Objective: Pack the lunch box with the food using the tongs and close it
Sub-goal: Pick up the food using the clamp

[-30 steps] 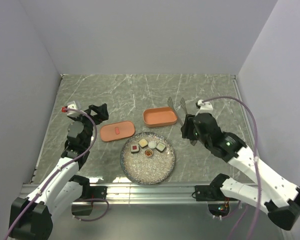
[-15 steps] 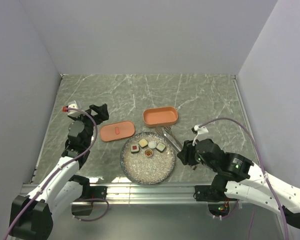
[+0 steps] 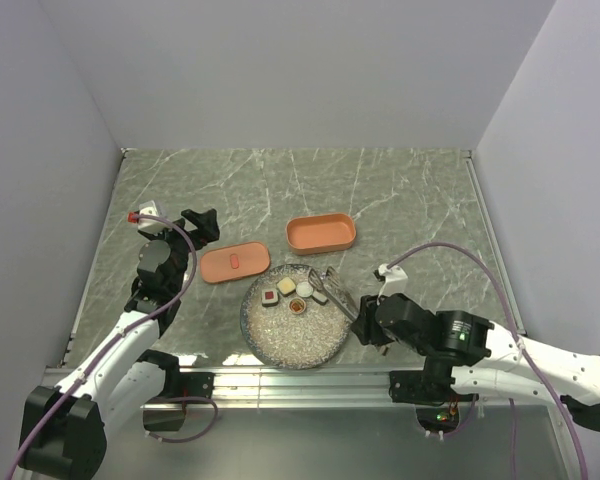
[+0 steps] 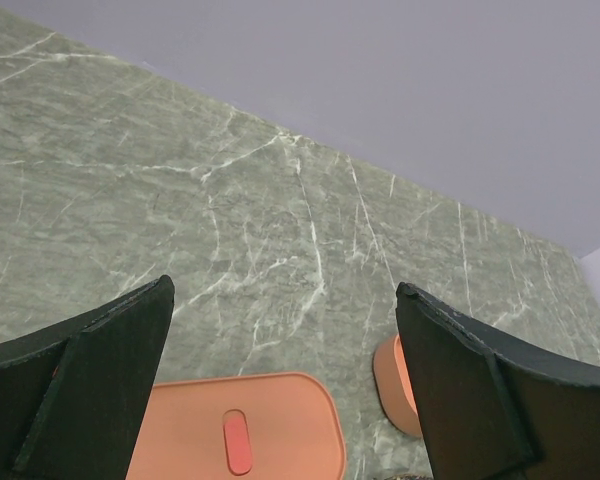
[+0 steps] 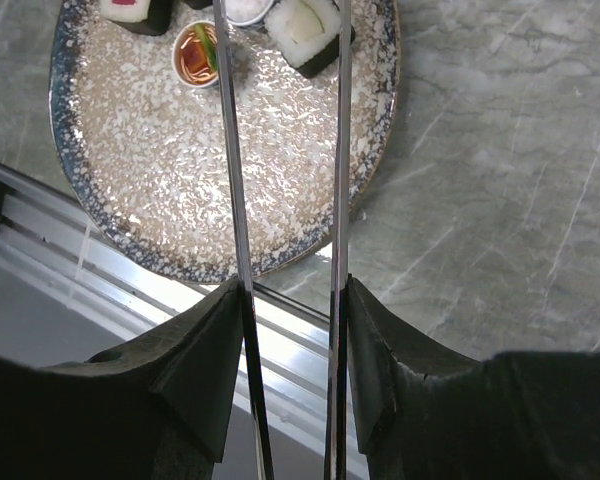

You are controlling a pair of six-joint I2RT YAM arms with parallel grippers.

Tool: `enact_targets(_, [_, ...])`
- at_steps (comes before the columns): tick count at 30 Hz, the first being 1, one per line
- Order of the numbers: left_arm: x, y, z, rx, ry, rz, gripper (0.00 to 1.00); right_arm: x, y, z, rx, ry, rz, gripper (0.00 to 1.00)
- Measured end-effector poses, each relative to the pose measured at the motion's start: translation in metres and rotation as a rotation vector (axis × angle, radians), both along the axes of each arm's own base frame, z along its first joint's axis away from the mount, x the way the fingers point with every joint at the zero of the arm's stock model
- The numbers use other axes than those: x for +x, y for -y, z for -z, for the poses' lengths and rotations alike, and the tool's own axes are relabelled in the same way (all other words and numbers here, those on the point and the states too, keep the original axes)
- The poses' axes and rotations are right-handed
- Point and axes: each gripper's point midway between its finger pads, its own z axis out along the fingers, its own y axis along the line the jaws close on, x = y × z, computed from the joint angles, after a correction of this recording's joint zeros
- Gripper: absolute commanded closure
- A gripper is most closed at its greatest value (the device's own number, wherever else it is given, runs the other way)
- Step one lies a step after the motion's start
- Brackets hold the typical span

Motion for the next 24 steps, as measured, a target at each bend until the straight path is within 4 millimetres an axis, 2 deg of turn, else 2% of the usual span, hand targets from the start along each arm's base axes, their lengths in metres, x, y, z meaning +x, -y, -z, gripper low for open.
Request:
enact_targets(12, [0.002,0.003,0.0,-0.001,0.003,0.015,0.0,-0.014,0.002,0.024,-0.088,-0.06,0.007,0.49])
enact_targets(24, [0.002,0.003,-0.001,-0.002,0.007,0.016,0.01,-0.022,0.004,0.029,-0.112,-0.076,0.005,0.49])
